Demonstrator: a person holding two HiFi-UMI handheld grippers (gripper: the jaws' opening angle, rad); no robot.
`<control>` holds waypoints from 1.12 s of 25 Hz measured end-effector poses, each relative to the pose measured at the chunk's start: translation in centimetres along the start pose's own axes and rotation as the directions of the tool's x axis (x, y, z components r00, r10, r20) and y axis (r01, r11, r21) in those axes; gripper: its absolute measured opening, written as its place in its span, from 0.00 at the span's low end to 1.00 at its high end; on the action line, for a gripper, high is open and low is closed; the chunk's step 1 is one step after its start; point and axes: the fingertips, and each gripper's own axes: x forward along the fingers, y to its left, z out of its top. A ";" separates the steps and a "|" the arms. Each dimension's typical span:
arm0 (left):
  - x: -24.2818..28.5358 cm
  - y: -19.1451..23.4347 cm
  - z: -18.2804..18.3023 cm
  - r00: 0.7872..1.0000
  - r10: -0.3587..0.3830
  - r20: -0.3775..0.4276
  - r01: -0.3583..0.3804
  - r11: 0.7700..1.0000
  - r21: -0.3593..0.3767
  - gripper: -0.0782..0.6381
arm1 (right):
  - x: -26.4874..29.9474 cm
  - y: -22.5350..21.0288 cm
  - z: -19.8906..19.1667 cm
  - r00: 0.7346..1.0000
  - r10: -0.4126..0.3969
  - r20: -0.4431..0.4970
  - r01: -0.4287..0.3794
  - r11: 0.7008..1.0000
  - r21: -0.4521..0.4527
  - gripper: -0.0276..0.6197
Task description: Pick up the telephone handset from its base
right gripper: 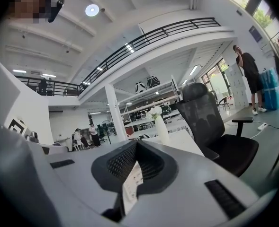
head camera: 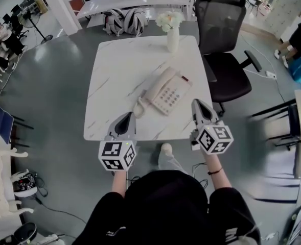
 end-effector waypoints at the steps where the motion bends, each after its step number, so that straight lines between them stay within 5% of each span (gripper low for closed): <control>1: 0.8 0.1 0.1 1.000 -0.001 -0.006 0.001 1.000 0.002 0.11 | 0.7 -0.5 0.2 1.000 -0.002 -0.003 0.002 1.000 -0.001 0.03; 17: 12.8 -1.4 -1.7 0.985 -0.038 -0.167 0.044 0.999 0.033 0.11 | 6.7 -6.7 -1.6 0.996 0.010 -0.094 -0.012 1.000 -0.012 0.03; 28: 17.4 -1.1 -3.4 0.944 -0.071 -0.323 0.082 0.996 0.021 0.11 | 8.6 -7.7 -1.4 0.993 -0.001 -0.116 0.003 1.000 0.017 0.03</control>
